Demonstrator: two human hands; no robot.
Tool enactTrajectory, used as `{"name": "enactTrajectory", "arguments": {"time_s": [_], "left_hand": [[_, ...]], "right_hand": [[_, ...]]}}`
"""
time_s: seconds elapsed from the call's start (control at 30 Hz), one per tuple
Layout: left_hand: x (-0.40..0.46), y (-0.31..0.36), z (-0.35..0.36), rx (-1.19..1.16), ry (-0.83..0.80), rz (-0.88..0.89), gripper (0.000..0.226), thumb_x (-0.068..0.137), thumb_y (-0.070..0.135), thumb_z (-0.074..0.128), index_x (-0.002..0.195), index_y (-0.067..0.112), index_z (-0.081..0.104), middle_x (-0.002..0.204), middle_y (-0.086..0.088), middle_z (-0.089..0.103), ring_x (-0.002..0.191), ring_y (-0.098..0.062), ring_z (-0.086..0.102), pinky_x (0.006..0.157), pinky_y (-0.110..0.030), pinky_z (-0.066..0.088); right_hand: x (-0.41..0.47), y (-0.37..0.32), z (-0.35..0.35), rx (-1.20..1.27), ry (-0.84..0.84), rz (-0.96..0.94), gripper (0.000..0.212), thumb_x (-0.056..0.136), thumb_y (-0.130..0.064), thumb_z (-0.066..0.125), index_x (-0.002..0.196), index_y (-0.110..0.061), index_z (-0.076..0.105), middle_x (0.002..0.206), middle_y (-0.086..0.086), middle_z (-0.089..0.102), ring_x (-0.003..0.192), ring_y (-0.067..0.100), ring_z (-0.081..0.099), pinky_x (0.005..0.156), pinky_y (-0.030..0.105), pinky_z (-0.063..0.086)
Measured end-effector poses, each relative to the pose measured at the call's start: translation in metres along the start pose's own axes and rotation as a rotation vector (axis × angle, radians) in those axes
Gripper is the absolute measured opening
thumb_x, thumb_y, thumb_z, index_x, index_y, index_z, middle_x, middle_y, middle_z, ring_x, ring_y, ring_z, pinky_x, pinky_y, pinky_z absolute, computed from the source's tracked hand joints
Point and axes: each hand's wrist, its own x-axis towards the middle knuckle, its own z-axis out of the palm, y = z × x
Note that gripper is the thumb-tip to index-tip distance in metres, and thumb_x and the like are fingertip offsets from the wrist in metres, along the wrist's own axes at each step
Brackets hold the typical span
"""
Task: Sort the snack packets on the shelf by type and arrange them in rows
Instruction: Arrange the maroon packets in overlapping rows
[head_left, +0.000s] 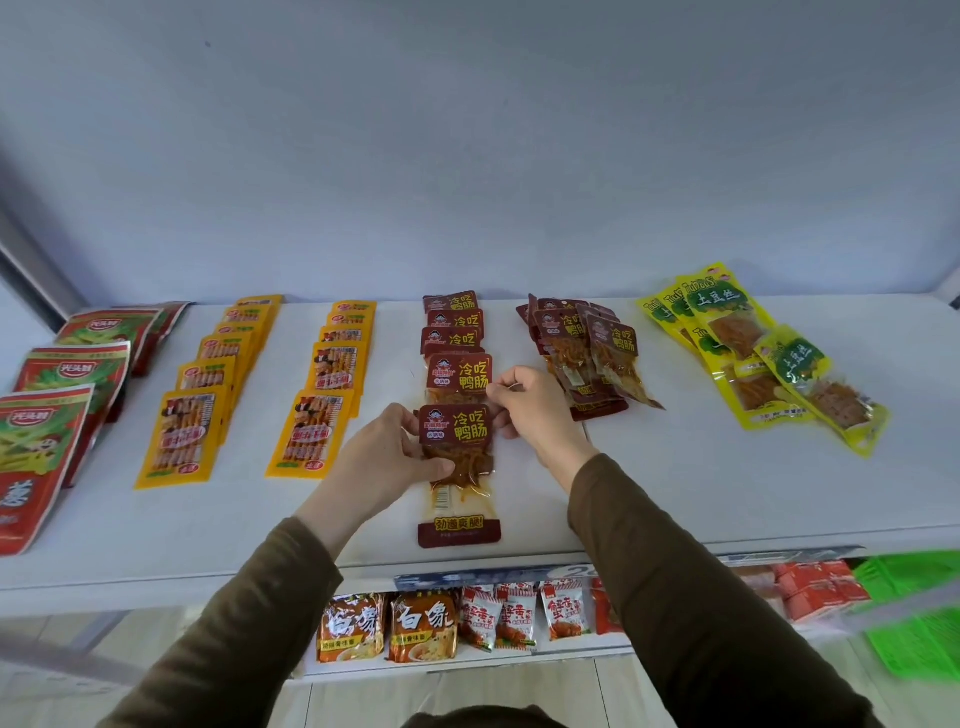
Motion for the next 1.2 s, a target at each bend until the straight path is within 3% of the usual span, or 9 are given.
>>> {"name": "enactTrajectory", "arguments": {"time_s": [0.1, 0.23, 0.63, 0.77, 0.9, 0.97, 1.07, 1.13, 1.2], "left_hand": [[-0.001, 0.002, -0.001, 0.042, 0.013, -0.009, 0.052, 0.078, 0.045, 0.083, 0.11, 0.025, 0.047, 0.078, 0.007, 0.07, 0.068, -0.008, 0.067, 0.051, -0.021, 0.044], [-0.002, 0.006, 0.0, 0.062, 0.018, -0.018, 0.053, 0.081, 0.048, 0.08, 0.114, 0.024, 0.047, 0.083, 0.006, 0.071, 0.067, -0.01, 0.067, 0.049, -0.021, 0.042], [0.003, 0.007, -0.003, 0.074, -0.012, 0.0, 0.052, 0.081, 0.048, 0.079, 0.114, 0.024, 0.047, 0.064, 0.006, 0.074, 0.056, -0.008, 0.07, 0.05, -0.021, 0.045], [0.006, 0.002, -0.003, 0.055, -0.028, 0.006, 0.052, 0.081, 0.051, 0.078, 0.114, 0.026, 0.046, 0.065, 0.013, 0.074, 0.057, -0.005, 0.07, 0.051, -0.022, 0.045], [0.008, -0.001, -0.003, 0.035, -0.019, 0.008, 0.051, 0.081, 0.052, 0.078, 0.113, 0.028, 0.046, 0.067, 0.009, 0.074, 0.057, -0.007, 0.07, 0.05, -0.022, 0.046], [0.009, -0.002, -0.005, 0.025, 0.024, -0.002, 0.05, 0.081, 0.054, 0.077, 0.112, 0.029, 0.047, 0.074, 0.003, 0.073, 0.06, -0.011, 0.069, 0.049, -0.022, 0.046], [0.014, -0.001, -0.005, -0.041, 0.169, 0.062, 0.04, 0.089, 0.052, 0.068, 0.116, 0.029, 0.048, 0.094, 0.006, 0.064, 0.082, -0.013, 0.066, 0.058, -0.024, 0.047], [0.023, 0.003, -0.004, -0.193, 0.271, 0.122, 0.038, 0.097, 0.048, 0.06, 0.127, 0.027, 0.049, 0.116, 0.006, 0.062, 0.102, -0.013, 0.062, 0.074, -0.024, 0.051], [0.036, 0.011, -0.005, -0.396, 0.263, 0.116, 0.052, 0.102, 0.054, 0.045, 0.147, 0.027, 0.041, 0.147, 0.004, 0.049, 0.125, -0.01, 0.049, 0.095, -0.025, 0.042]], "right_hand": [[0.001, 0.002, 0.0, -0.03, -0.015, -0.016, 0.011, 0.101, -0.021, 0.064, 0.092, -0.015, 0.066, 0.072, 0.002, 0.069, 0.051, 0.007, 0.06, 0.047, 0.019, 0.048], [0.001, 0.003, 0.0, -0.026, -0.027, -0.017, 0.011, 0.1, -0.023, 0.065, 0.095, -0.014, 0.067, 0.072, 0.001, 0.069, 0.05, 0.006, 0.062, 0.047, 0.019, 0.048], [0.001, 0.003, -0.002, 0.045, -0.021, 0.038, 0.012, 0.101, -0.021, 0.061, 0.092, -0.015, 0.066, 0.074, 0.004, 0.071, 0.045, 0.006, 0.064, 0.043, 0.018, 0.049], [0.0, 0.002, -0.002, 0.062, -0.015, 0.045, 0.01, 0.101, -0.023, 0.061, 0.095, -0.016, 0.065, 0.074, 0.005, 0.071, 0.045, 0.007, 0.064, 0.044, 0.019, 0.05], [-0.003, 0.002, -0.003, 0.065, -0.007, 0.041, 0.007, 0.1, -0.024, 0.063, 0.096, -0.018, 0.064, 0.073, 0.003, 0.071, 0.046, 0.007, 0.063, 0.044, 0.019, 0.049], [-0.006, 0.004, -0.002, 0.056, 0.031, 0.011, 0.006, 0.1, -0.024, 0.062, 0.1, -0.018, 0.064, 0.08, 0.002, 0.071, 0.055, 0.006, 0.064, 0.051, 0.022, 0.05], [-0.011, 0.006, -0.001, 0.058, 0.174, -0.112, 0.01, 0.102, -0.023, 0.058, 0.109, -0.019, 0.064, 0.099, -0.006, 0.066, 0.091, 0.011, 0.065, 0.075, 0.023, 0.053], [-0.013, 0.001, 0.002, 0.09, 0.206, -0.19, 0.02, 0.105, -0.027, 0.054, 0.122, -0.019, 0.062, 0.114, -0.009, 0.063, 0.108, 0.011, 0.061, 0.083, 0.016, 0.048], [-0.011, -0.007, 0.007, 0.088, 0.14, -0.22, 0.037, 0.107, -0.036, 0.047, 0.14, -0.021, 0.054, 0.137, -0.004, 0.056, 0.124, 0.009, 0.053, 0.093, 0.016, 0.041]]}}
